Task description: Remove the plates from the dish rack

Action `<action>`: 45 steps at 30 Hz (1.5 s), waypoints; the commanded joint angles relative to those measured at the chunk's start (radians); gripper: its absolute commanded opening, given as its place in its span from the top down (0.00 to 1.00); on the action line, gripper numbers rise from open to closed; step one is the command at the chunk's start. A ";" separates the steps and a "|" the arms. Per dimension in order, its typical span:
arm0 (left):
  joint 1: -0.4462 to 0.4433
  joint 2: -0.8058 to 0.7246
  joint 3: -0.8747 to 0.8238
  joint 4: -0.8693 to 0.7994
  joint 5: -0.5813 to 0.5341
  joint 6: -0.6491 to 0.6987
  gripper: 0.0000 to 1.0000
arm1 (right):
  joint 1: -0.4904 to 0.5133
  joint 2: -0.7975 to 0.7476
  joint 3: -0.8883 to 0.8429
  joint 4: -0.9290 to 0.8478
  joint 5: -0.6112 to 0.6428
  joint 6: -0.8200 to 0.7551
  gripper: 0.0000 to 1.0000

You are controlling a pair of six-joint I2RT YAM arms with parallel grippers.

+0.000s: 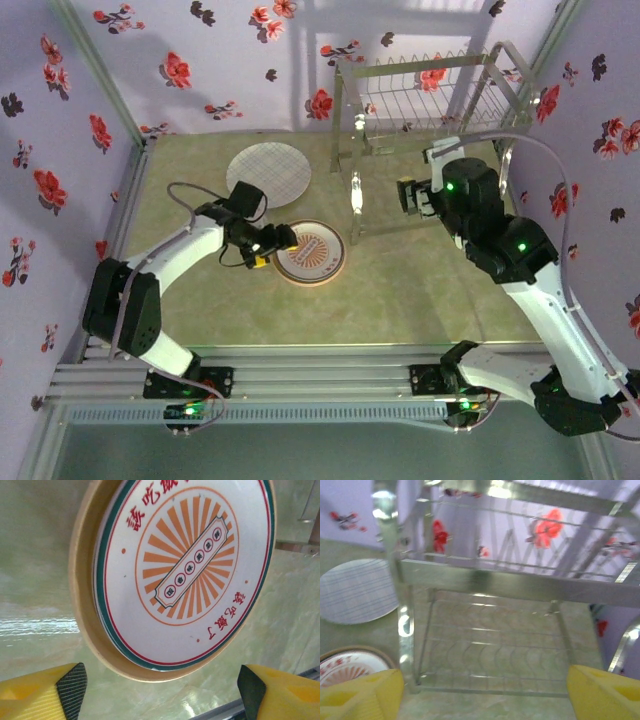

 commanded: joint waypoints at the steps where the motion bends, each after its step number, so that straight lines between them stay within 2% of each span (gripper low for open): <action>1: 0.044 -0.106 0.065 -0.084 -0.074 0.009 0.00 | -0.065 -0.030 -0.001 0.000 0.190 0.073 0.12; 2: 0.070 -0.140 0.074 -0.087 -0.088 0.006 0.01 | -0.119 -0.034 -0.007 -0.026 0.190 0.117 0.10; 3: 0.105 -0.174 0.076 -0.083 -0.098 0.011 0.00 | -0.186 -0.043 -0.027 -0.045 0.158 0.167 0.01; 6: 0.219 -0.275 0.068 -0.092 -0.153 0.031 0.00 | -0.395 -0.104 -0.148 -0.077 0.032 0.333 0.01; 9: 0.325 -0.352 0.046 -0.126 -0.258 0.041 0.00 | -0.514 -0.140 -0.281 -0.104 -0.028 0.439 0.01; 10: 0.343 -0.373 0.039 -0.142 -0.321 0.044 0.00 | -0.520 -0.149 -0.325 -0.100 0.003 0.463 0.01; 13: 0.347 -0.440 -0.003 -0.126 -0.584 0.074 0.00 | -0.520 -0.173 -0.449 -0.072 0.210 0.559 0.01; 14: 0.342 -0.458 -0.028 -0.120 -0.714 0.055 0.00 | -0.520 -0.171 -0.481 -0.068 0.283 0.598 0.01; 15: 0.338 -0.472 -0.063 -0.099 -0.833 0.038 0.00 | -0.520 -0.172 -0.527 -0.014 0.316 0.570 0.01; 16: 0.342 -0.486 -0.113 -0.023 -0.873 0.073 0.00 | -0.521 -0.173 -0.586 0.076 0.320 0.511 0.01; 18: 0.346 -0.517 -0.274 0.240 -0.877 0.301 0.00 | -0.520 -0.182 -0.789 0.475 0.209 0.206 0.01; 21: 0.346 -0.512 -0.475 0.590 -0.984 0.523 0.00 | -0.517 -0.142 -0.999 0.881 0.187 0.104 0.01; 23: 0.363 -0.447 -0.536 0.726 -0.978 0.623 0.00 | -0.518 -0.065 -1.060 1.041 0.165 0.083 0.01; 26: 0.400 -0.320 -0.550 0.803 -0.881 0.680 0.00 | -0.520 0.083 -1.047 1.105 0.135 0.090 0.01; 29: 0.437 -0.184 -0.549 0.882 -0.784 0.665 0.00 | -0.521 0.210 -1.038 1.204 0.108 0.068 0.01; 32: 0.449 -0.090 -0.488 0.922 -0.732 0.715 0.00 | -0.530 0.329 -1.025 1.308 0.061 0.072 0.01; 35: 0.489 -0.032 -0.489 1.094 -0.660 0.667 0.00 | -0.539 0.402 -0.993 1.394 0.009 0.080 0.01; 37: 0.513 0.008 -0.463 1.079 -0.613 0.664 0.00 | -0.552 0.440 -0.991 1.435 -0.041 0.102 0.01; 39: 0.513 0.011 -0.460 1.090 -0.542 0.690 0.00 | -0.549 0.475 -1.046 1.573 -0.070 0.081 0.01; 41: 0.495 -0.021 -0.554 1.241 -0.490 0.742 0.00 | -0.549 0.461 -1.109 1.642 -0.115 0.076 0.01; 43: 0.482 -0.021 -0.688 1.490 -0.490 0.749 0.00 | -0.548 0.535 -1.207 1.939 -0.143 0.044 0.01; 44: 0.482 0.022 -0.770 1.695 -0.511 0.749 0.00 | -0.547 0.549 -1.225 1.991 -0.137 0.039 0.01; 45: 0.484 0.005 -0.793 1.701 -0.541 0.733 0.00 | -0.549 0.525 -1.217 1.933 -0.129 0.054 0.01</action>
